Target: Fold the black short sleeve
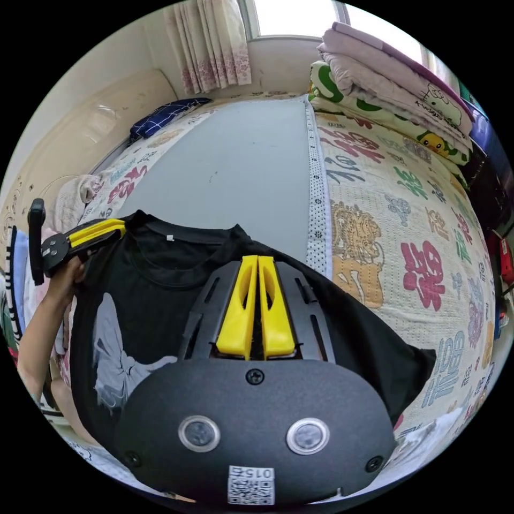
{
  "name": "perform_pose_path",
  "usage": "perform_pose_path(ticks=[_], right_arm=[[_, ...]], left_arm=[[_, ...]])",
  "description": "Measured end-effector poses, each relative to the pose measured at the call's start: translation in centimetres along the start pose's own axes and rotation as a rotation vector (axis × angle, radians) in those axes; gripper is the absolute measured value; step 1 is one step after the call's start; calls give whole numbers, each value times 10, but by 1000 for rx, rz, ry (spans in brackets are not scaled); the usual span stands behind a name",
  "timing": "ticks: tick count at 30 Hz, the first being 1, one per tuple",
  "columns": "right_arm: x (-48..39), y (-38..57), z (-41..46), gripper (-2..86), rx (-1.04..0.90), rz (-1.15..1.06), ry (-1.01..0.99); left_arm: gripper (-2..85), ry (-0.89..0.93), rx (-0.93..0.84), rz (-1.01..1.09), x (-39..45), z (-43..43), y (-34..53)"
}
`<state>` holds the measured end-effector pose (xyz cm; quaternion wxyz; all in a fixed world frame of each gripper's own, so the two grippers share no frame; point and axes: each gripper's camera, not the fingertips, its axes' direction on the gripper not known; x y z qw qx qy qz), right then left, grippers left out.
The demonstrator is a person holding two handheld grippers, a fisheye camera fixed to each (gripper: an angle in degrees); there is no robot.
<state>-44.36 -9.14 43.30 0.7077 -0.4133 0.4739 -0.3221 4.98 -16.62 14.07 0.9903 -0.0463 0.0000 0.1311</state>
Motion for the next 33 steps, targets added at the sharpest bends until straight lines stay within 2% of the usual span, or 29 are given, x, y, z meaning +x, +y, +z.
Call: perform_pose_path(ticks=[4,7,10,12,13,14,16,19,21,25,27,33], right_arm=[[0,-2,-5,-6,-69,80,1],[-2,32,-52,-5,69,86,-84],[-8,98,-120,-2,185,-7,-253],[-10,179,-185,4,307,-41,-304],[-10,202,-200,7,331,-37,-309],[-8,247,-225,14,349,-22,-307],[-3,313,-250,33,311,7,-275],[16,414,-266,60,215,123,-252],[34,483,-267,72,189,244,-344],[51,553,-256,87,159,407,-406],[51,572,-245,103,98,428,-416],[40,573,-223,117,-49,372,-398]], left_arm=[[60,-8,-68,-76,-12,-8,8],[69,-9,68,-107,-14,-64,45],[71,200,231,-150,-21,-140,121],[54,487,334,-142,-25,-192,209],[47,546,345,-120,-25,-203,233],[28,619,335,-94,-25,-220,280],[19,625,321,-104,-29,-242,353],[59,553,305,-277,-59,-268,472],[82,533,229,-433,-88,-275,546],[107,470,107,-550,-118,-274,617],[115,575,105,-548,-126,-270,638],[117,685,4,-486,-131,-247,648]])
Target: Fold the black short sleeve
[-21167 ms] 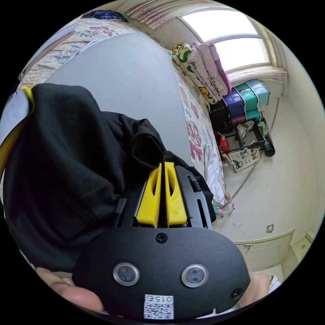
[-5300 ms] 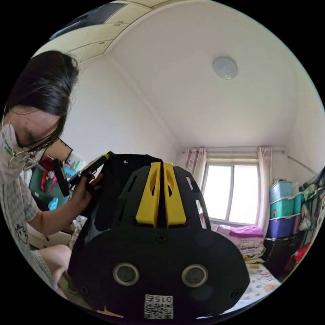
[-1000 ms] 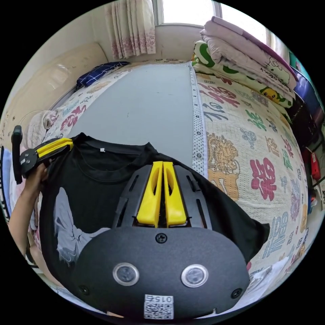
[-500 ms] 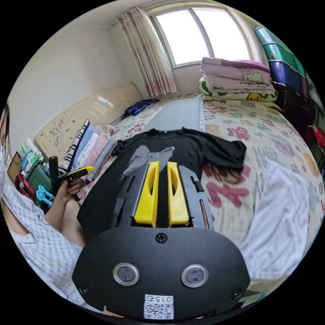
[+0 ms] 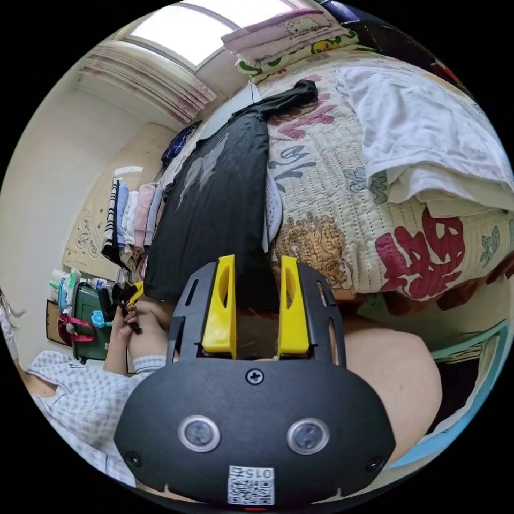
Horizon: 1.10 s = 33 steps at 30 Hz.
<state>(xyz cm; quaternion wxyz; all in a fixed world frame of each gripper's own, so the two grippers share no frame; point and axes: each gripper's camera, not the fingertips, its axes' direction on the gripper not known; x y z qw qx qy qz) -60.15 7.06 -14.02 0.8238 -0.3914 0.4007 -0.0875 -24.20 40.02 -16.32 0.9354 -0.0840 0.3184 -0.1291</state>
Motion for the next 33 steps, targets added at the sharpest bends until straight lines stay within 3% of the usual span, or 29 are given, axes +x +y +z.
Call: perform_pose_path(ticks=[10,25,28,33], right_arm=[[24,21,-12,33,51,56,-159],[18,39,-34,0,136,74,-58],[15,38,-28,2,106,83,-32],[-16,30,4,24,-46,-15,185]], left_arm=[[70,-79,-40,29,-10,-11,18],[-3,84,67,118,-24,-67,58],[-1,22,15,109,-23,-64,59],[27,-122,-83,37,-29,-50,55]])
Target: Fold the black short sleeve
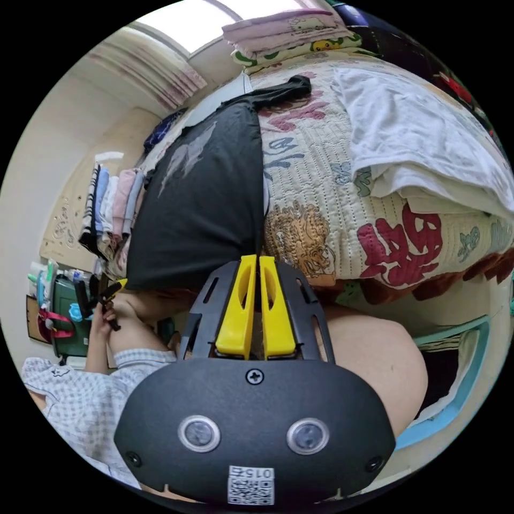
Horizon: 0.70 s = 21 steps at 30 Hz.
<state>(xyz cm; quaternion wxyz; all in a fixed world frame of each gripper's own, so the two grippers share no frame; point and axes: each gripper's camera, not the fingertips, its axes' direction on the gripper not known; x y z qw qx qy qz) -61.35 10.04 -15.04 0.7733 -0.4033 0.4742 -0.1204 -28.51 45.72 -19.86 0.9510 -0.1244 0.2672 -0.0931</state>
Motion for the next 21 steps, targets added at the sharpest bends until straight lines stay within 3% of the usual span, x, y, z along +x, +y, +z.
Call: perform_pose_path(ticks=[5,10,13,16,21], right_arm=[[14,1,2,76,31,96,-107],[8,-4,11,82,9,79,-111],[10,-5,14,82,11,107,-150],[9,-4,13,39,22,98,-218],[-11,1,11,3,51,79,-101]], left_arm=[[106,147,123,-108,-27,-13,0],[109,70,-14,-34,-10,9,-10],[94,33,-19,0,1,14,-13],[42,122,-10,6,1,13,-13],[-1,170,50,-16,2,3,-8]])
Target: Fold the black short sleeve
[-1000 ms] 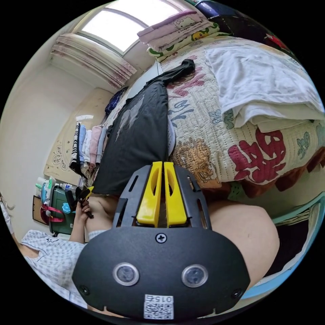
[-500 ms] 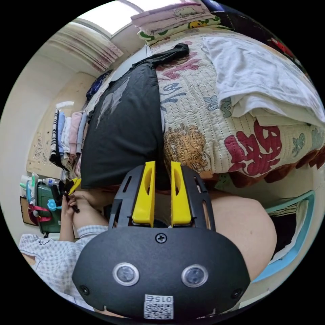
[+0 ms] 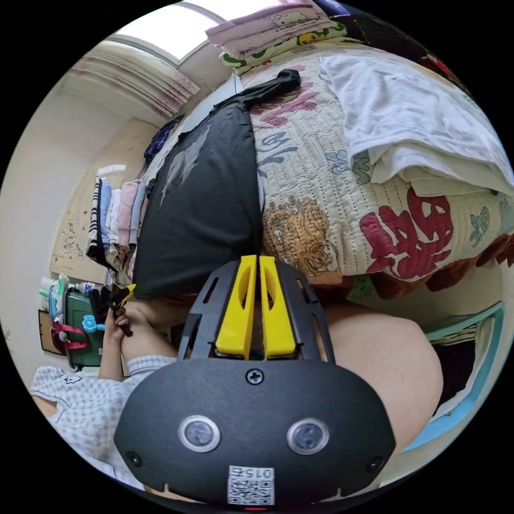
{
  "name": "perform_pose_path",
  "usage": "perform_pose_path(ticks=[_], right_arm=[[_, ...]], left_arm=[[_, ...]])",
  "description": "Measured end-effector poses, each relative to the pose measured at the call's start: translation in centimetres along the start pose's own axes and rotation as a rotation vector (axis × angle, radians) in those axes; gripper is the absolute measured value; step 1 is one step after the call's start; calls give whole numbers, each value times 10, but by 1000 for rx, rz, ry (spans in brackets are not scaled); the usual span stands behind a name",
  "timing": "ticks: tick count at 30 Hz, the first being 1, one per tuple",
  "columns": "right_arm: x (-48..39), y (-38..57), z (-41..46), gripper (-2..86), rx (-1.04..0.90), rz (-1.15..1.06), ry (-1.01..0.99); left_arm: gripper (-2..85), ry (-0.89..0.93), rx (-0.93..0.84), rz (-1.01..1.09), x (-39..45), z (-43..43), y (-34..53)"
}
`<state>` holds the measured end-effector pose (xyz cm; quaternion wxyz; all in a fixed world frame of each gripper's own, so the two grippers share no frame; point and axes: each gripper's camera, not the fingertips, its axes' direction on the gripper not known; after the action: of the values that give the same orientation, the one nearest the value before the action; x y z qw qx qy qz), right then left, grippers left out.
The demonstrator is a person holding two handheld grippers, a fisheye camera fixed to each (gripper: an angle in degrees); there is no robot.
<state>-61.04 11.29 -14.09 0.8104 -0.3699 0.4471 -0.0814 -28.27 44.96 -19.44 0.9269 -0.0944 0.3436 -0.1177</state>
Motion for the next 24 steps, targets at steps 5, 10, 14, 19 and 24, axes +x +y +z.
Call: perform_pose_path(ticks=[5,10,14,19,24], right_arm=[[-12,-2,6,-1,-6,6,42],[-30,-7,24,-3,-42,-31,124],[-63,-5,38,-2,-40,-120,303],[-80,-3,48,-1,-32,-148,389],[-78,-4,48,3,-31,-138,372]], left_arm=[[-6,-81,-6,-10,10,6,-2],[-7,-153,-43,13,26,25,-11],[-7,-212,-59,27,42,40,-19],[-6,-289,-82,49,63,61,-29],[-3,-345,-101,66,86,78,-40]])
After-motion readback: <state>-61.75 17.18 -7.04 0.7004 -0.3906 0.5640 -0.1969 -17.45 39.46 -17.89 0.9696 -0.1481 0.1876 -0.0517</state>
